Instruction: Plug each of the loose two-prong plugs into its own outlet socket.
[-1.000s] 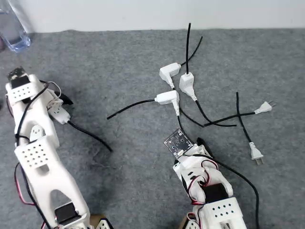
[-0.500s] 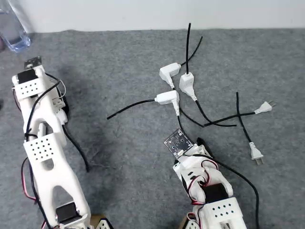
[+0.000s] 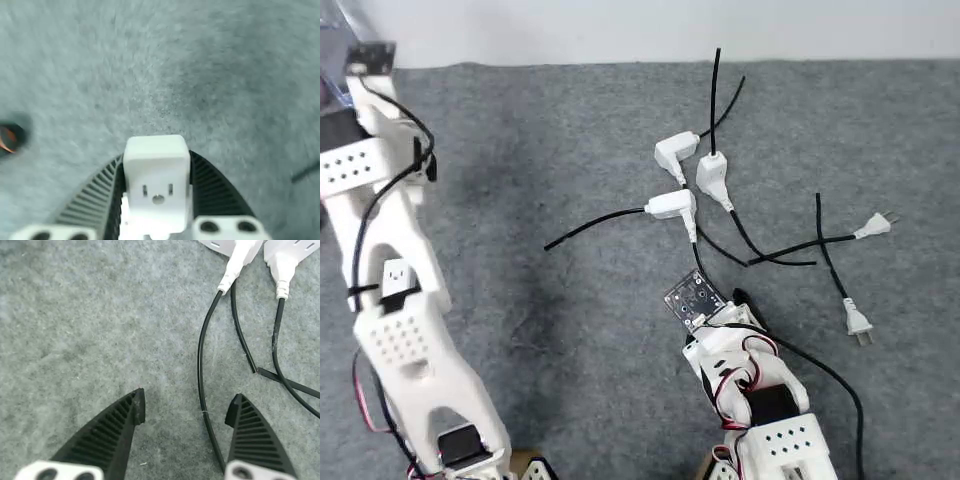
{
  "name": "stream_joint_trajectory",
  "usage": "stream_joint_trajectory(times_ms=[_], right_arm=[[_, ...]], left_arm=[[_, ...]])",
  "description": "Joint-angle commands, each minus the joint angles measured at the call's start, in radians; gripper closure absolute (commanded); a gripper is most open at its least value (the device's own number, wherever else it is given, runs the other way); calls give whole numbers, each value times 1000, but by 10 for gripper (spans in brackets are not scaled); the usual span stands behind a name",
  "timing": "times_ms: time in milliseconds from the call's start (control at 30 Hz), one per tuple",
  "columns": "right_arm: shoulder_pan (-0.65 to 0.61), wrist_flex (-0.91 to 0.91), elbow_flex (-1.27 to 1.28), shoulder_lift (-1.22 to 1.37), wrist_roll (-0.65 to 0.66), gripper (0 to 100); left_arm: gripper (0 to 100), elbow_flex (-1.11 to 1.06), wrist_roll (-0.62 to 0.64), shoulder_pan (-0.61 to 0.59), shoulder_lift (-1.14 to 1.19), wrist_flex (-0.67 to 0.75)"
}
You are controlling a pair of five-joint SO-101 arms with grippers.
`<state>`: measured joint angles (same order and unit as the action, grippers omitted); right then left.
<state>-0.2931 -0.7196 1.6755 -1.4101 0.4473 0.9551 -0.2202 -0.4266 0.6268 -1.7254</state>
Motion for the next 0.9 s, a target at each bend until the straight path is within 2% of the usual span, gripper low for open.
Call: stream_joint_trajectory(times_ms=[0,100,200,433,533,667,800,867], right_arm=[[8,21,14,-7,-8,743],[8,21,14,-7,-8,743],[8,21,14,-7,-8,743],[10,21,14,-7,-8,743],[96,21,2,-8,-8,748],[277,58,-38,-8,-18,842],[309,150,-18,-8,-61,934],[309,154,-18,-8,-58,929]], left_arm=[[987,-228,-232,37,-270,-32],[987,-481,-404,84,-445,-32],[985,-691,-506,157,-594,-32],[986,-1004,-560,397,-819,-32],[986,-1124,-612,499,-825,-29],[987,-1277,-640,655,-790,-26],[987,-1331,-655,770,-787,-9],[987,-1337,-655,812,-781,9]])
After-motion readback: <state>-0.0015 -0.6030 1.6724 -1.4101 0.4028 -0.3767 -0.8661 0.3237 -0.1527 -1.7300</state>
